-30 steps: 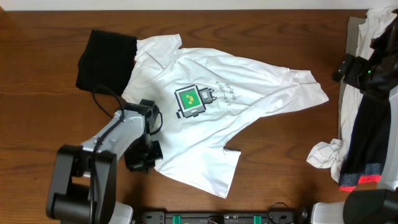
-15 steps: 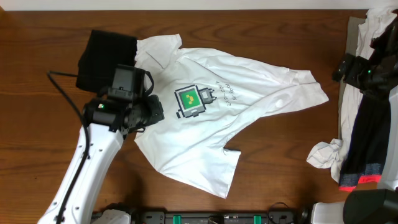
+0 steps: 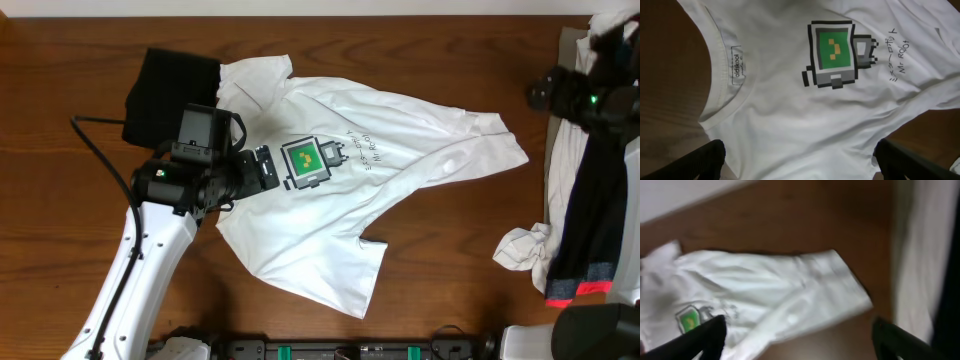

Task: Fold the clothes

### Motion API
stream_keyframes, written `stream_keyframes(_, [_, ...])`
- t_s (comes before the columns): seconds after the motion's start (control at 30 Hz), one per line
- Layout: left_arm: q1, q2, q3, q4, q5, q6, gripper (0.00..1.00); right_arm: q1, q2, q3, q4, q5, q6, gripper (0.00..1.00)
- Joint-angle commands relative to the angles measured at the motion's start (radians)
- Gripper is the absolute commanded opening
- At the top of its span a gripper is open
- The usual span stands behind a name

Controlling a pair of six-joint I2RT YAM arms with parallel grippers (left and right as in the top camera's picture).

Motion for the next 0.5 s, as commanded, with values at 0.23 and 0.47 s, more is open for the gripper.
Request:
stream_keyframes(0.23, [0.004,-0.001,0.007,-0.001,0.003,0.009,0.98,0.095,0.204,0.000,0.118,-0.102,-0.033,0.71])
stream_keyframes(0.47, [0.004,-0.001,0.007,-0.002,0.003,0.009,0.98,0.126,0.369,0.001,0.191,-0.113,-0.032,0.70])
